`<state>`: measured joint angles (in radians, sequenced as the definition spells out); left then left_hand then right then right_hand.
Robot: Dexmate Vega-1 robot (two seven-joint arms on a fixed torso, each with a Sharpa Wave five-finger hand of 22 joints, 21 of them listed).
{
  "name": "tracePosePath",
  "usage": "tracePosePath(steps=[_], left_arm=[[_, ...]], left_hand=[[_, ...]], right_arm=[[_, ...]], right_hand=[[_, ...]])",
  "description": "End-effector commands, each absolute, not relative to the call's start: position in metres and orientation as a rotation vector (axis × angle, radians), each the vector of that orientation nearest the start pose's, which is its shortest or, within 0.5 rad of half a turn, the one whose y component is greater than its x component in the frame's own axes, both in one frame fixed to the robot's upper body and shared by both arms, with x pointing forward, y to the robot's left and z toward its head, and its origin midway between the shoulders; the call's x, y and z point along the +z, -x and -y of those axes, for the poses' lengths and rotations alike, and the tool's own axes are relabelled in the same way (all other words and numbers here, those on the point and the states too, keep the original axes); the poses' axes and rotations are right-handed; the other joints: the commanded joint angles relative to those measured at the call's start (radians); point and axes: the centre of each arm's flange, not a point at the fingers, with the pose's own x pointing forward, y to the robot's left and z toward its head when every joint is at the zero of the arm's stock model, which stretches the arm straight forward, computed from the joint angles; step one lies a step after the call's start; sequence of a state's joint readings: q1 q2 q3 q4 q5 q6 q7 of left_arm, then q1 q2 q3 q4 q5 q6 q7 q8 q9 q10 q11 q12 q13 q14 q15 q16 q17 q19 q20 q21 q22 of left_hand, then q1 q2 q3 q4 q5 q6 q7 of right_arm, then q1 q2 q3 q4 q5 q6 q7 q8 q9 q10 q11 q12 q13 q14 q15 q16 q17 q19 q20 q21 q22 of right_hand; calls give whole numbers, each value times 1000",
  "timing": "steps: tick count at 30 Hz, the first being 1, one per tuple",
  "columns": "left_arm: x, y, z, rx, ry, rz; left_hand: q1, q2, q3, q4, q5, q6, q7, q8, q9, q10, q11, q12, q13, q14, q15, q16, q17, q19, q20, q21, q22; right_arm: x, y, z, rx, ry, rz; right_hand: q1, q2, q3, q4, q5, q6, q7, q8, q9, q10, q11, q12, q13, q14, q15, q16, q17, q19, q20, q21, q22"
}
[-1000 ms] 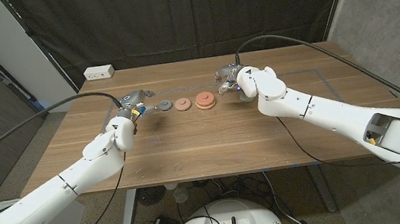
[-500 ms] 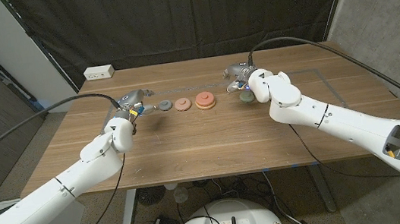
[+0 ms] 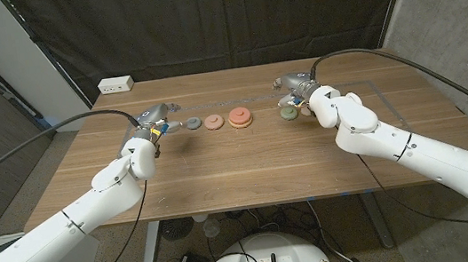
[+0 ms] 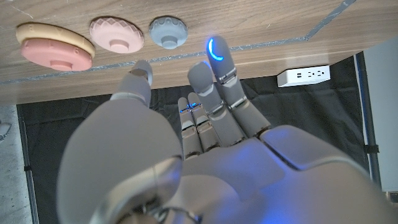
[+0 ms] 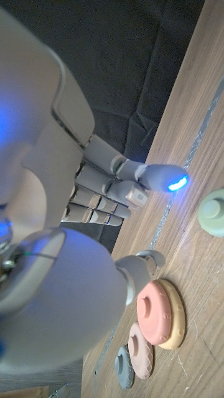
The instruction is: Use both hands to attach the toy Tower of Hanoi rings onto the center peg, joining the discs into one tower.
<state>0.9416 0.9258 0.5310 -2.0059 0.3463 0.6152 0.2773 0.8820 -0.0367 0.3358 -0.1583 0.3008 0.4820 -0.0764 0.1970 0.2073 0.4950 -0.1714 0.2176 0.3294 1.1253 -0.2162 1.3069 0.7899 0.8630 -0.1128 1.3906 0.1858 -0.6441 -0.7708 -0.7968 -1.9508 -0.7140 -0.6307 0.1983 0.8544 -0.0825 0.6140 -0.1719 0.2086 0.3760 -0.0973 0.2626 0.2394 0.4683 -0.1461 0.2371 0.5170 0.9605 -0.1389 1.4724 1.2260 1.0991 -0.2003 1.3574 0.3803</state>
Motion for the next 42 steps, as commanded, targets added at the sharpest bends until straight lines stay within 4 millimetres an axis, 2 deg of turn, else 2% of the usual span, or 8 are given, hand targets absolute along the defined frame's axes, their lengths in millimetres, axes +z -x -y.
tracePosePath(steps=[1, 13, 31, 42], left_arm=[[11, -556, -285, 356, -1225, 471], [17, -563, -277, 351, -1233, 472], [21, -562, -276, 352, -1218, 459], [20, -561, -271, 335, -1227, 457]], left_hand=[[-5, 0, 6, -1, 2, 3, -1, 5, 2, 4, -2, -2, 2, 6, -2, 11, 4, -4, -97, 7, 4], [-5, -2, 7, -1, 2, -1, -3, 3, 3, -2, -5, -5, 1, 3, -2, 10, 3, -6, -97, 7, 4], [-9, -5, 7, 0, 2, -9, 1, 1, 2, -12, 5, -8, -1, 0, -2, 8, -2, -8, -97, 6, 3], [-9, -4, 8, 0, 2, -8, 3, 3, 2, -12, 4, -6, 0, -1, -2, 8, -4, -9, -97, 6, 3]], right_arm=[[33, -576, 214, -169, 1462, 491], [27, -573, 234, -216, 1454, 509], [19, -579, 257, -265, 1437, 470], [11, -580, 262, -255, 1424, 476]], right_hand=[[15, -2, 9, 2, 4, 19, -3, 10, 3, 14, -1, 5, 6, 17, -78, 13, 4, 13, -20, 9, 2], [23, -1, 13, 3, 3, 36, -4, 17, 4, 20, 1, 1, 10, 30, -77, 25, 4, 18, -19, 15, -4], [21, -13, 15, 4, -1, 15, 8, 7, 4, -16, 17, -22, 8, 28, -76, 29, 4, 10, -19, 15, -17], [19, -15, 17, 6, -2, 19, 7, 8, 5, -13, 18, -24, 5, 23, -76, 28, 3, 8, -19, 18, -19]])
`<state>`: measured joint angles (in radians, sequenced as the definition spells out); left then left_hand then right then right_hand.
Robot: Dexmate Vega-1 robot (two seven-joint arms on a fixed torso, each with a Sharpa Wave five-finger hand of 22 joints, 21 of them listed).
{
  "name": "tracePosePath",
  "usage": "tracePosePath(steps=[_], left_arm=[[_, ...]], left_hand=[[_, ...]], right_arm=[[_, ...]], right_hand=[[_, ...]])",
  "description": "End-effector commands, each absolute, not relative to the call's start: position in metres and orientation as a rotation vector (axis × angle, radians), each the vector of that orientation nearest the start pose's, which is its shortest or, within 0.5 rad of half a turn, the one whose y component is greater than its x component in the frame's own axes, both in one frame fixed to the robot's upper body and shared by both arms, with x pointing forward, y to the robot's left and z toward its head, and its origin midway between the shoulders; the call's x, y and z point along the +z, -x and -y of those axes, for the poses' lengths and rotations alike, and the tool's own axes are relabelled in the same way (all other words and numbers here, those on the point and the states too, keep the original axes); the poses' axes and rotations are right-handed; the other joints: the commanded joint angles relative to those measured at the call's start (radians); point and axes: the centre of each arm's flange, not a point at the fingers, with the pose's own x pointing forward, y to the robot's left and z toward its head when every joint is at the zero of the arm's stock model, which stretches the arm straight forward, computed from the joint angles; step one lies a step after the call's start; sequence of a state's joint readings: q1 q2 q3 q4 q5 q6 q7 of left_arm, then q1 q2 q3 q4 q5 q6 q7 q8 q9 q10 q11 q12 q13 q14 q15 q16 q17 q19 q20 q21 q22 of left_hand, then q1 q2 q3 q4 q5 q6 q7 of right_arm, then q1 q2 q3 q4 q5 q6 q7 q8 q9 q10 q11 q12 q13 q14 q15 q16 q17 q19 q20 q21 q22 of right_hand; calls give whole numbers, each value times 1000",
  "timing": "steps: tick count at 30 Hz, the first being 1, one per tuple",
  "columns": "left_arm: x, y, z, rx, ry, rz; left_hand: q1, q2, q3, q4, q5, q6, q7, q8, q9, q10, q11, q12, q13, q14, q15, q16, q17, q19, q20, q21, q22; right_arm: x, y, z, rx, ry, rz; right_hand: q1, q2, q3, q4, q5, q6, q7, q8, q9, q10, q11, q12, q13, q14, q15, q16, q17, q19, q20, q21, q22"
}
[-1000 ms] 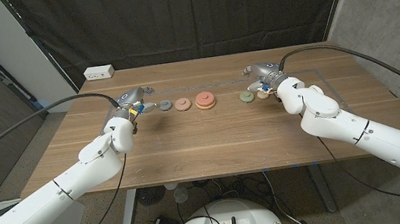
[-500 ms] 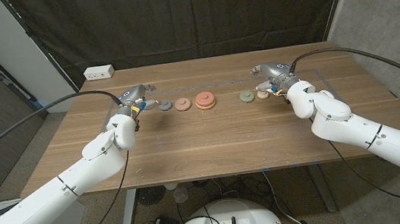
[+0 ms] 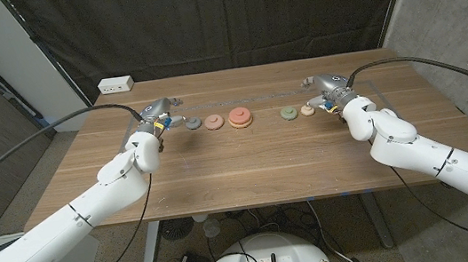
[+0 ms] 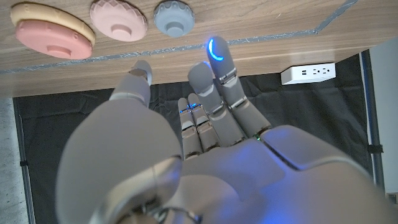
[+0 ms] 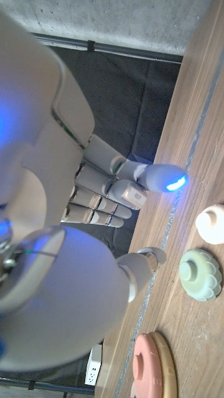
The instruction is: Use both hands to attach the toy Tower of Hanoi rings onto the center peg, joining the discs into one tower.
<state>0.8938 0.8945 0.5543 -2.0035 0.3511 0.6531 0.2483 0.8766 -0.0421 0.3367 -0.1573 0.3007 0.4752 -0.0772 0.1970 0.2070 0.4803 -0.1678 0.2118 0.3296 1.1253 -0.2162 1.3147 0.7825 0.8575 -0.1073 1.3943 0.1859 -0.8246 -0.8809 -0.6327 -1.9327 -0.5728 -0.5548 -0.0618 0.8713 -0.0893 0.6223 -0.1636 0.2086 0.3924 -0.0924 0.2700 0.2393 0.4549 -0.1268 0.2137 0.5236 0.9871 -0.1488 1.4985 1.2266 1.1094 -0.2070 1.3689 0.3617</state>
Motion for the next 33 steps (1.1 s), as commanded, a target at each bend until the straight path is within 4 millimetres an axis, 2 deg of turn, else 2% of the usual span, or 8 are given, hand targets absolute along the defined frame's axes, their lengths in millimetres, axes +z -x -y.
tracePosePath(steps=[1, 9, 21, 29, 33], left_arm=[[20, -560, -271, 336, -1229, 458], [23, -563, -269, 307, -1244, 446], [49, -569, -259, 234, -1321, 417], [71, -573, -254, 185, -1388, 386], [78, -577, -254, 161, -1410, 369]], left_hand=[[-3, 0, 7, -2, 2, -1, 4, 3, 3, 4, 0, 1, 0, 0, -2, 2, 5, -4, -103, 3, 4], [0, 1, 8, -3, 2, 4, 5, 6, 4, 10, -2, 5, 2, 0, -2, 2, 3, -3, -103, 4, 4], [4, 2, 10, -2, 2, 17, 9, 15, 11, 30, -1, 13, 12, -2, -2, 4, 0, -6, -103, 3, 4], [30, -4, 15, -14, 4, 19, 11, 15, 13, 33, -3, 15, 21, -5, -2, 4, -3, -8, -106, 9, 6], [68, -7, 22, -22, 8, 19, 10, 15, 15, 30, -5, 14, 27, -5, -2, 5, -8, -5, -108, 18, 9]], right_arm=[[11, -579, 262, -255, 1424, 476], [8, -576, 264, -260, 1416, 459], [2, -572, 264, -258, 1399, 450], [-1, -571, 262, -260, 1400, 447], [0, -569, 262, -261, 1394, 449]], right_hand=[[2, -8, 9, -3, -2, 3, 3, 1, 5, 1, -3, -1, -2, -5, -66, 0, 1, -2, -13, 7, 0], [3, -6, 11, -2, -3, 9, 3, 2, 5, 6, -2, -2, -4, -13, -66, -6, -4, -6, -13, 7, -4], [1, -1, 14, 1, -3, 10, 6, 2, 6, 8, -1, -4, -8, -16, -66, -10, -5, -8, -12, 11, -7], [-2, 4, 15, 4, -2, 12, 10, 1, 6, 16, -1, -3, -9, -15, -66, -10, -3, -10, -12, 11, -10], [-2, 6, 16, 4, -1, 12, 9, 1, 6, 16, -2, -3, -10, -14, -66, -9, -2, -10, -12, 13, -11]])
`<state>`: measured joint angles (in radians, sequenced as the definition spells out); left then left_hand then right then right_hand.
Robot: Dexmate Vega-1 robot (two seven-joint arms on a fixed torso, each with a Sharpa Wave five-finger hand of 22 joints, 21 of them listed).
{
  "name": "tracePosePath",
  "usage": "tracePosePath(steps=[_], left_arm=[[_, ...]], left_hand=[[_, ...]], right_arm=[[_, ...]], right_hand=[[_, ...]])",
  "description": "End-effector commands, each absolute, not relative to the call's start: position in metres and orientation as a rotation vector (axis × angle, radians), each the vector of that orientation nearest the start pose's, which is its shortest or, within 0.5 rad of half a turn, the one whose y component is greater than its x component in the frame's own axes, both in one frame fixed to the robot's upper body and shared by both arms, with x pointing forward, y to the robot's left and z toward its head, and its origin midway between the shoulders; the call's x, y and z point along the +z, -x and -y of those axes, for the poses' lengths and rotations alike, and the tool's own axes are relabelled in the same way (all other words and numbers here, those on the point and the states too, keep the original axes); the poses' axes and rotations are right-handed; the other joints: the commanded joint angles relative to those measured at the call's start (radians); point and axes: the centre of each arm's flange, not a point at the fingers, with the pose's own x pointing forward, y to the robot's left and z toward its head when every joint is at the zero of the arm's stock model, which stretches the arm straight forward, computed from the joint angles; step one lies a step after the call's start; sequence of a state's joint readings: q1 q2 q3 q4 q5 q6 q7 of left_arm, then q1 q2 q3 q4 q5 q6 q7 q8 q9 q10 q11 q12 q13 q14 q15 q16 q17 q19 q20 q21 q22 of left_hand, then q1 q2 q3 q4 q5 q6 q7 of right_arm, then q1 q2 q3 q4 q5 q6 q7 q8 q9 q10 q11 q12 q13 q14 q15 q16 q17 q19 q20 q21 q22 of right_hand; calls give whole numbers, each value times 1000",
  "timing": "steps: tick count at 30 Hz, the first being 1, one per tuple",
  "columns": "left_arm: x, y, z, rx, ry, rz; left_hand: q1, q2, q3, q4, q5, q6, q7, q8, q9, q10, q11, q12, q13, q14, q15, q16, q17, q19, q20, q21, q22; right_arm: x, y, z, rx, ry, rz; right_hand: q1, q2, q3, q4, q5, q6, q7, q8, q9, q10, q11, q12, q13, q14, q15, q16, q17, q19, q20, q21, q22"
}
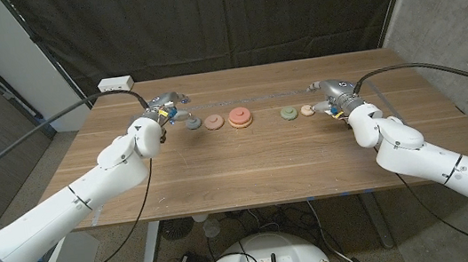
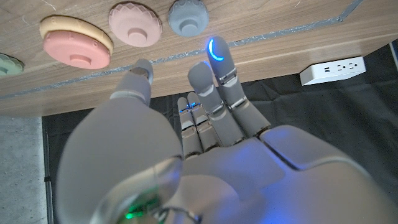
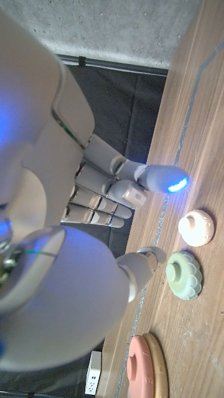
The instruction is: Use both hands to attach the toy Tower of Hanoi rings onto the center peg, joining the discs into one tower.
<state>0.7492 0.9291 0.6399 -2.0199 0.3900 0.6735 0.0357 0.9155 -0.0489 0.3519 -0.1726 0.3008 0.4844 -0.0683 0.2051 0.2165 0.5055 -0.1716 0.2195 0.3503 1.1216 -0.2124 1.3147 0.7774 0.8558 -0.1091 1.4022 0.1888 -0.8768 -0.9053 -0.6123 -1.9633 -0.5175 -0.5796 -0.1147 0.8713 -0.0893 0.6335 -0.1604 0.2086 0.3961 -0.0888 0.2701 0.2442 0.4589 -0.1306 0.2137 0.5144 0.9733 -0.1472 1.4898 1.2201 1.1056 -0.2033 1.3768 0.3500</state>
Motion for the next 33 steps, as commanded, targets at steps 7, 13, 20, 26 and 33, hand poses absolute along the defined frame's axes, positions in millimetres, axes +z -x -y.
tracePosePath(steps=[7, 13, 20, 26, 33], left_arm=[[87, -581, -253, 123, -1456, 334], [92, -587, -253, 74, -1482, 301], [95, -595, -247, 27, -1521, 277], [96, -602, -237, 3, -1551, 286], [96, -614, -225, -33, -1592, 278]], left_hand=[[93, -4, 15, -9, 14, 7, -4, 6, 7, 10, -10, 8, 15, 32, -6, 39, 17, 17, -107, 34, 11], [118, -7, 15, -4, 16, 3, -4, 5, 7, 6, -10, 6, 20, 41, -5, 48, 22, 22, -106, 48, 12], [128, -10, 12, 4, 17, -4, -5, 4, 8, -3, -5, 2, 25, 48, -5, 58, 34, 17, -104, 55, 10], [126, -12, 7, 10, 17, -27, -2, -3, 8, -24, -3, -6, 29, 35, -5, 50, 29, 7, -102, 54, 6], [126, -23, -4, 11, 13, -62, 6, -11, 7, -64, 6, -20, 31, 25, -5, 44, 22, 0, -103, 59, 6]], right_arm=[[-1, -568, 261, -261, 1388, 445], [-1, -567, 260, -259, 1391, 444], [-2, -566, 258, -253, 1387, 446], [-2, -567, 258, -251, 1388, 440], [-3, -568, 260, -249, 1385, 429]], right_hand=[[-1, 10, 7, 0, 0, 9, 7, 0, 1, 15, 2, -4, -3, -3, -69, -4, 1, -7, -16, 7, -2], [-1, 12, 8, 0, 1, 12, 5, 1, 1, 20, 1, -3, -5, 0, -68, -2, 3, -8, -16, 9, -3], [-4, 15, 8, 1, 2, 14, 7, 1, 2, 22, 1, -4, -6, 2, -68, -1, 5, -7, -16, 12, -5], [-5, 17, 8, 2, 2, 13, 6, 0, 2, 22, 3, -5, -7, -1, -68, -5, 1, -9, -16, 12, -8], [-7, 18, 9, 2, 3, 15, 8, 0, 2, 26, 2, -4, -7, 1, -68, -3, 3, -9, -16, 14, -9]])
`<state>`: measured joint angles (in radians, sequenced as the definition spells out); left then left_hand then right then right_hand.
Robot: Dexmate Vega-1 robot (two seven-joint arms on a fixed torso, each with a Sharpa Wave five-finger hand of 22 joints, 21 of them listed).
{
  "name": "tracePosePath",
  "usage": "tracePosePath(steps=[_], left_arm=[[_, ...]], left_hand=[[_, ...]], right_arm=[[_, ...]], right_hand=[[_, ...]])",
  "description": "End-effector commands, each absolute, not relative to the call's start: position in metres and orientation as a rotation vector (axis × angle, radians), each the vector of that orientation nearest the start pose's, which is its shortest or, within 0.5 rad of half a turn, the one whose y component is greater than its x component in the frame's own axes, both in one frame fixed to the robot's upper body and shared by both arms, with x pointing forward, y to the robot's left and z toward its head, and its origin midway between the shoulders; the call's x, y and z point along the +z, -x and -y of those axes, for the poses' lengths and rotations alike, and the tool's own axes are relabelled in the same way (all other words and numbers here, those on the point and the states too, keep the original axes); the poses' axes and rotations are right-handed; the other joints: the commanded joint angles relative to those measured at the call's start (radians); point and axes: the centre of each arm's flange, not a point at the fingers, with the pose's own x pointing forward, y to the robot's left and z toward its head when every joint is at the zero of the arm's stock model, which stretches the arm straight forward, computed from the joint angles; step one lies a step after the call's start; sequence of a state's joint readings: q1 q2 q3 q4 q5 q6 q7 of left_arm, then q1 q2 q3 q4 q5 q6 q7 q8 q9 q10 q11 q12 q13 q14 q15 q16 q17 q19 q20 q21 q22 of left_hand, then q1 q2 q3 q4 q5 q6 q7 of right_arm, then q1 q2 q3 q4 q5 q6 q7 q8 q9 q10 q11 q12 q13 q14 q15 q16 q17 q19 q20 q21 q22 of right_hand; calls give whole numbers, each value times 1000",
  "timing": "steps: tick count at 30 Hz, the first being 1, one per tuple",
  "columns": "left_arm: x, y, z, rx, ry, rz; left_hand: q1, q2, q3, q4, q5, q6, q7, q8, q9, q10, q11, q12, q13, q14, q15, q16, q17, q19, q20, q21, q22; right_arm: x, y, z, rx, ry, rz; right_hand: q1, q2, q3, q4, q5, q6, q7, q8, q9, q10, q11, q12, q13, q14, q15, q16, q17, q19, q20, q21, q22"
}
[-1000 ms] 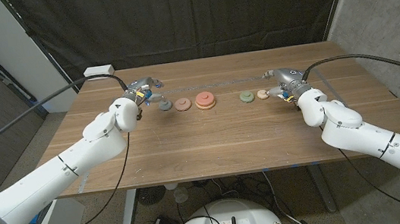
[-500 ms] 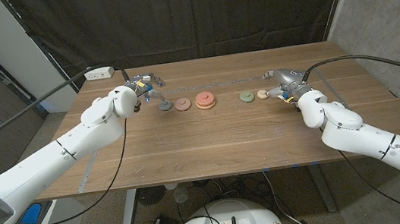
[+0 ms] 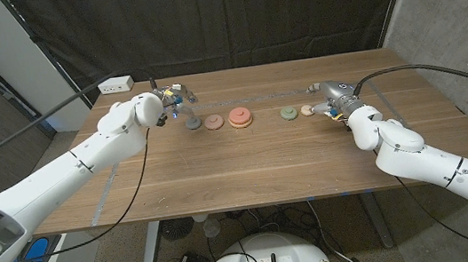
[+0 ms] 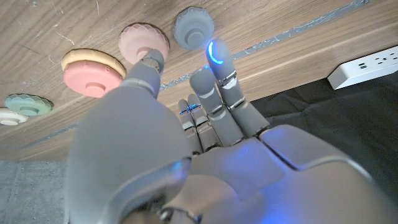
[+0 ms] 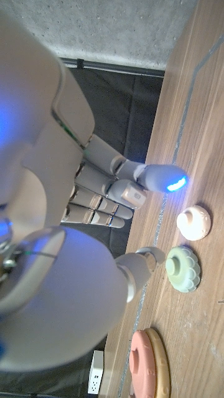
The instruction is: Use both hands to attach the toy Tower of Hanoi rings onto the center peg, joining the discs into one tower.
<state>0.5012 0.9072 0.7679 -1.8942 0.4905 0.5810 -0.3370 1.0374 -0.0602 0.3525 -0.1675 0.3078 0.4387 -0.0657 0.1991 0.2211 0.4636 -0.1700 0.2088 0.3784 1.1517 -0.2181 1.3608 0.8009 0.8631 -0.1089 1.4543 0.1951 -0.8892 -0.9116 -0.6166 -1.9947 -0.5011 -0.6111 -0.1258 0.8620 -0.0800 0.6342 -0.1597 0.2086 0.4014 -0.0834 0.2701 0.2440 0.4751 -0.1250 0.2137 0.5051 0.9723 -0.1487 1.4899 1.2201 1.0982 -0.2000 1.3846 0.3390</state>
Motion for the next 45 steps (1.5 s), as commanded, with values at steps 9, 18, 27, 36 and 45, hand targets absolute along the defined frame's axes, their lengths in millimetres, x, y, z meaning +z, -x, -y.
tracePosePath(steps=[9, 18, 27, 36, 45], left_arm=[[91, -629, -213, -73, -1625, 253], [87, -639, -205, -92, -1672, 233], [80, -652, -198, -128, -1701, 210], [74, -659, -193, -134, -1718, 219], [68, -665, -191, -140, -1703, 237]], left_hand=[[-8, -19, -19, 12, 2, -68, 16, -12, -1, -82, 32, -23, -3, -26, 0, -17, -25, -25, -102, -3, -5], [-12, -26, -34, 13, -4, -113, 26, -13, -5, -118, 39, -22, -10, -47, 1, -28, -52, -36, -102, -8, -5], [-16, -29, -47, 15, -10, -123, 28, -6, -9, -128, 45, -16, -15, -59, 1, -32, -73, -44, -103, -13, -5], [-9, -27, -56, 13, -14, -136, 28, -3, -11, -141, 45, -13, -21, -65, 1, -26, -87, -49, -103, -16, -4], [-10, -25, -63, 15, -17, -132, 28, 2, -12, -138, 44, -9, -25, -62, 1, -17, -91, -50, -102, -16, -4]], right_arm=[[-5, -569, 261, -245, 1383, 417], [-6, -570, 264, -249, 1375, 417], [-5, -570, 264, -252, 1374, 418], [-4, -570, 265, -258, 1376, 411], [-5, -571, 265, -257, 1374, 409]], right_hand=[[1, 11, 9, 1, 4, 15, 3, 2, 2, 12, -4, -4, 2, 4, -67, -2, 5, -2, -19, 8, 0], [0, 12, 10, 0, 5, 18, 4, 3, 2, 16, -3, -2, 3, 5, -67, 0, 6, -3, -19, 10, -2], [-1, 12, 11, -1, 6, 20, 3, 3, 3, 15, -5, -3, 3, 6, -67, 1, 7, -2, -19, 13, -3], [-1, 13, 12, -1, 7, 25, 3, 4, 3, 20, -7, -2, 3, 6, -66, 2, 7, -3, -19, 16, -5], [-2, 14, 13, -2, 8, 28, 2, 5, 3, 21, -9, -2, 4, 5, -66, 2, 7, -3, -19, 19, -6]])
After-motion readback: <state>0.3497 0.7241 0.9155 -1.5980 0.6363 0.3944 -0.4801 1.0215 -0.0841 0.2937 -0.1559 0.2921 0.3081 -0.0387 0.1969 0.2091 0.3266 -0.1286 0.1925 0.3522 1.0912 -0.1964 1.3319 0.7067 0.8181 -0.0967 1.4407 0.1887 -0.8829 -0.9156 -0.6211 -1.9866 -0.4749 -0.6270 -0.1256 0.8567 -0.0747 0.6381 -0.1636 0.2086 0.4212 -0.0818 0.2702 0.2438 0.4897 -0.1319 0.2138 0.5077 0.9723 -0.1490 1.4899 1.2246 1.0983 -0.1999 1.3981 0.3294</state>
